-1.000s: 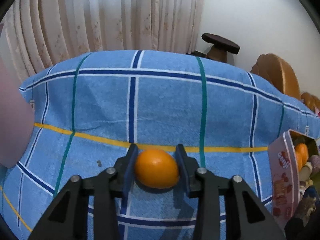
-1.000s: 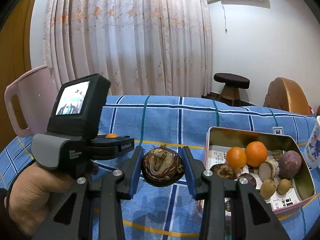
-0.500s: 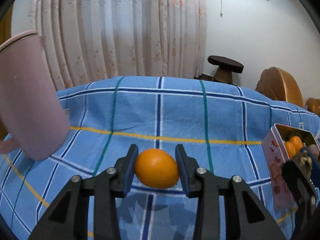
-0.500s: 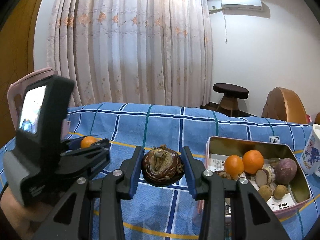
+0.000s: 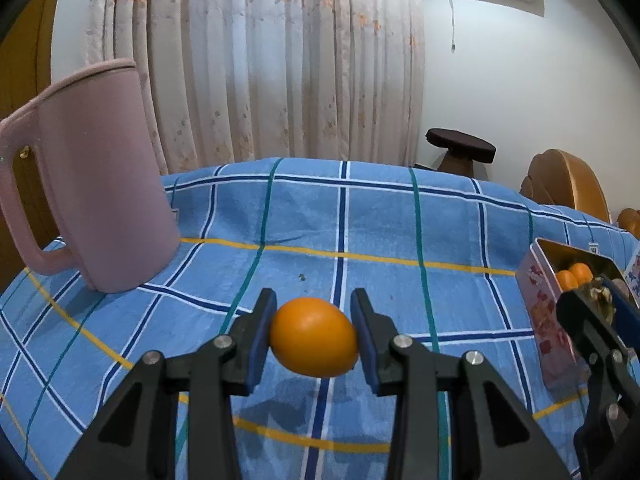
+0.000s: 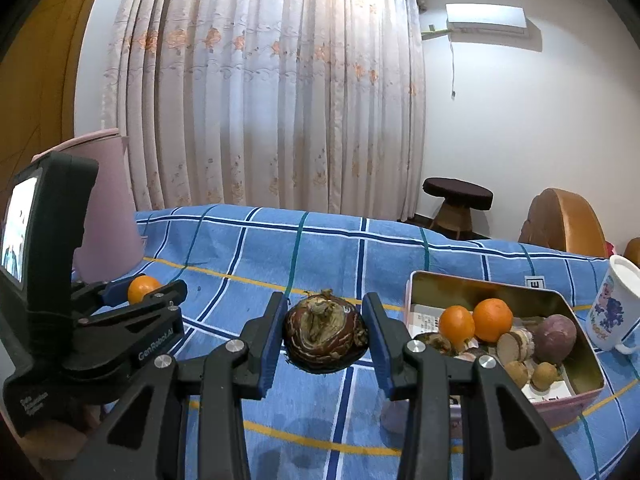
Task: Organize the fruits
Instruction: 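Carry the orange and bulb fruit into the tin and open both tools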
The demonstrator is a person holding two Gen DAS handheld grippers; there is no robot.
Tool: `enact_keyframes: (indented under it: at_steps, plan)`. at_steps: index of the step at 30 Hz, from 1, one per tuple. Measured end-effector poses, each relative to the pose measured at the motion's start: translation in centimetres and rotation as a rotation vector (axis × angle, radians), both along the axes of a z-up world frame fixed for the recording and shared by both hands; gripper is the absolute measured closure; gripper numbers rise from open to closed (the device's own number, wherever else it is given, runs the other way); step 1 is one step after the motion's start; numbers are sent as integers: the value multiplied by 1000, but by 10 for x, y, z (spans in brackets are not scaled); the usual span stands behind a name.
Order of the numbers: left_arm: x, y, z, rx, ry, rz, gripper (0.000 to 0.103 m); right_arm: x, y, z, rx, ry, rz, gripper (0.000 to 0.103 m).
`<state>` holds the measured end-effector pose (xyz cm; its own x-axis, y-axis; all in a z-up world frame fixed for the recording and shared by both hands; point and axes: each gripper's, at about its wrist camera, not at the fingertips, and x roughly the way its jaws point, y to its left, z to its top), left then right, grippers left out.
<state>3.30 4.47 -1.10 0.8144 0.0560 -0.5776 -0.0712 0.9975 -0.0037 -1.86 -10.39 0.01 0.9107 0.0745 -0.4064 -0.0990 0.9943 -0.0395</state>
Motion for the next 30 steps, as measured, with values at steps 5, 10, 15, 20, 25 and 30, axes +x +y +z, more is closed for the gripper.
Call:
enact_keyframes:
  at_steps: [5, 10, 15, 20, 25, 30]
  plan:
    - [-11, -4, 0, -5, -3, -2, 63, -3, -2, 2, 0, 4, -1, 62]
    - [-22, -17, 0, -12, 3, -35, 63, -11, -9, 3, -6, 6, 8, 62]
    - [-27, -33, 0, 3, -3, -58, 63, -22, -25, 1, -18, 3, -2, 62]
    - [-31, -50, 1, 10, -2, -87, 63, -29, -43, 1, -18, 5, -19, 62]
    - [-31, -65, 1, 2, 1, -112, 63, -33, -57, 2, -23, -3, -30, 62]
    - [-33, -84, 2, 0, -5, -140, 63, -37, -73, 6, -23, -21, -42, 62]
